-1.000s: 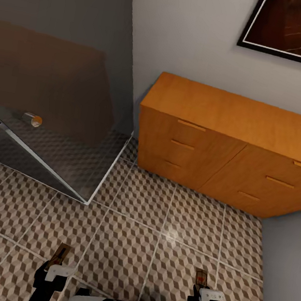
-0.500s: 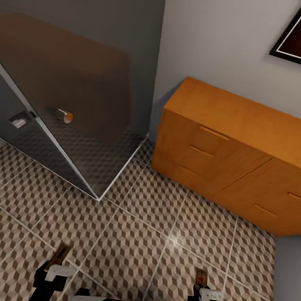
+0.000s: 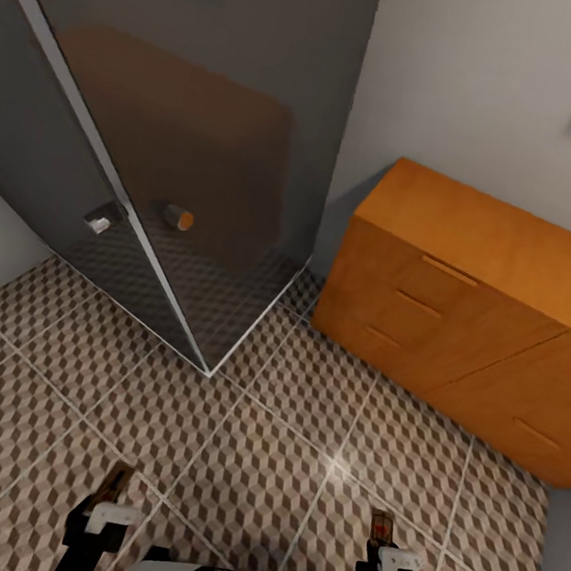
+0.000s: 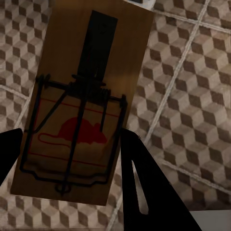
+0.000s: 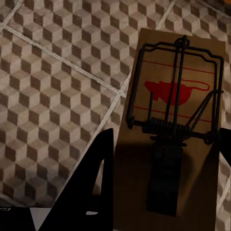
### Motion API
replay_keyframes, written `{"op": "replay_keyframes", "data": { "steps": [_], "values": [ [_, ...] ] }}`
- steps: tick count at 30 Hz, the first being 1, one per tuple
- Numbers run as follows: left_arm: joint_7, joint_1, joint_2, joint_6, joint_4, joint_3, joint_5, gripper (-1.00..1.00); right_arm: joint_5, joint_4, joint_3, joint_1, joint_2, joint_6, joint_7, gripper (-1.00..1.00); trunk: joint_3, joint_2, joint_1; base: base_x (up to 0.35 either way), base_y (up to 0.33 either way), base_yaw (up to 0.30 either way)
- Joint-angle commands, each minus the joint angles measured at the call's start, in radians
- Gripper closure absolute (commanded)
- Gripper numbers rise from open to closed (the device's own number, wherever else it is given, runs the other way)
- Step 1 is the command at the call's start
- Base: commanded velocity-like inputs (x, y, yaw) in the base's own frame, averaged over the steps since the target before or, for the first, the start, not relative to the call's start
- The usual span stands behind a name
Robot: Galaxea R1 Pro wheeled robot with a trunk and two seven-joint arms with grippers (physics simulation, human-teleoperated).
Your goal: Take the four mousetraps from the cabinet in the bathroom and place them on the bathroom floor. Make sure all four end up on the same floor surface, and ensure that at least two of them are either under or directly next to the same bathroom sink.
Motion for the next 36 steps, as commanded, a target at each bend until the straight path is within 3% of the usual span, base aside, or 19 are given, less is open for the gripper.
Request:
{"op": "replay_keyframes", "data": {
  "steps": [1, 36],
  "values": [
    [0.007, -0.001, -0.001, -0.002, 0.003, -0.007, -0.005, 1.0, -0.01, 0.0, 0.008, 0.0, -0.001, -0.003, 0.001, 1.0, -0.001, -0.001, 0.0, 0.0, 0.0, 0.245],
    [0.007, -0.001, -0.001, -0.002, 0.003, -0.007, -0.005, 1.0, -0.01, 0.002, 0.008, 0.0, 0.0, -0.003, 0.001, 1.0, -0.001, -0.001, 0.0, 0.0, 0.0, 0.245]
  ]
}}
